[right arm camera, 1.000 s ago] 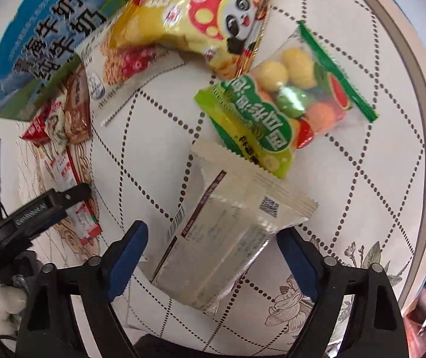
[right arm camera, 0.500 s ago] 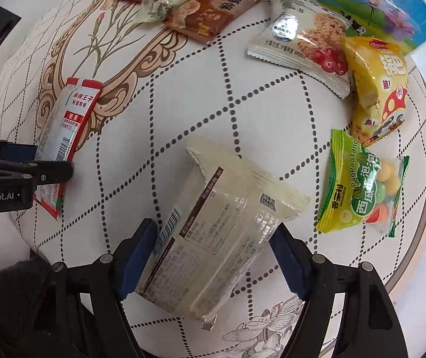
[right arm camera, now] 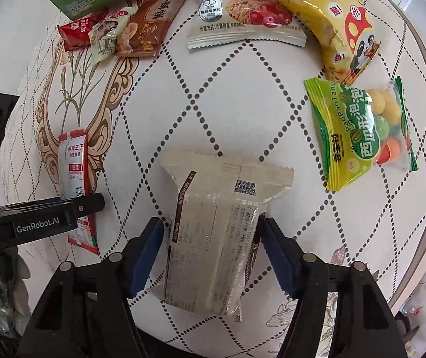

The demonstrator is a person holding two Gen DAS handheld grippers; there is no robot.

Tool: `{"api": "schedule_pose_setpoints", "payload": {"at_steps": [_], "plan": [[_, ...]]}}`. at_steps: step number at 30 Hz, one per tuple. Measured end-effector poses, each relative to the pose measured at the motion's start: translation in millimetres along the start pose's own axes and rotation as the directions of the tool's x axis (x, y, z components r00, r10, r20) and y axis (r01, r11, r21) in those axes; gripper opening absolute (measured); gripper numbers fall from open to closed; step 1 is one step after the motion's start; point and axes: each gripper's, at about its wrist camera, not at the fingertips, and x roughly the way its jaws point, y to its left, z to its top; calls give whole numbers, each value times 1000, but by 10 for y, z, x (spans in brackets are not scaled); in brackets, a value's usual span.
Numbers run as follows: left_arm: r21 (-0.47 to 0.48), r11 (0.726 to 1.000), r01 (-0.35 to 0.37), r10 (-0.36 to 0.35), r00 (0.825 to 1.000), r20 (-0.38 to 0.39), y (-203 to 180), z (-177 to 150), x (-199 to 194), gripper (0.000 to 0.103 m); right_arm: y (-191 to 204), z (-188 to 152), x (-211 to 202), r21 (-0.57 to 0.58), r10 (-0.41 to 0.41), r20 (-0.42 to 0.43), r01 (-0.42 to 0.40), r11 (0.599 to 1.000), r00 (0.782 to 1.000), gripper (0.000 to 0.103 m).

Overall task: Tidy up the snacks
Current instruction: 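Lift both held packets toward the cardboard box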

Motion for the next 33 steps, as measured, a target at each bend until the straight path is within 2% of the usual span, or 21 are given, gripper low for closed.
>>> {"api": "schedule_pose_setpoints", "payload": {"at_steps": [1,3,5,8,12,15,18,21,28,30,33], "plan": [[5,1000,-4,4,1000,7,43,112,19,64,22,0,8,-2,-2,1,2,1000,1000,68],[16,1000,-18,18,999,35,24,109,-11,64,-12,-39,24,-5,-3,5,3,1000,1000,66],[28,999,-35,34,998,60,34,45,-132,54,-64,-49,14,-5,-2,8,2,1000,1000,66],[56,997,-53,48,996,80,-89,-4,-169,48,-50,-134,1,-12,-8,16,9,1000,1000,66],[76,995,-68,60,993,104,-142,-54,-253,45,-67,-97,45,-21,-10,25,11,1000,1000,64],[97,992,-80,65,987,144,-268,-108,-406,44,-152,-100,12,-1,30,27,-30,1000,999,62],[122,990,-66,45,985,165,-345,-120,-582,44,-226,-83,-77,24,103,23,-104,994,994,61],[140,990,-35,7,982,190,-448,-100,-814,44,-251,-69,-200,28,141,43,-142,989,989,60],[216,974,69,-121,963,239,-835,-20,-1428,44,-257,38,-690,16,225,125,-228,973,966,59],[240,969,65,-130,956,263,-931,44,-1555,44,-264,101,-826,2,235,151,-238,971,960,59],[258,966,27,-106,949,296,-959,155,-1623,44,-252,236,-924,-22,196,174,-196,980,965,59]]}}
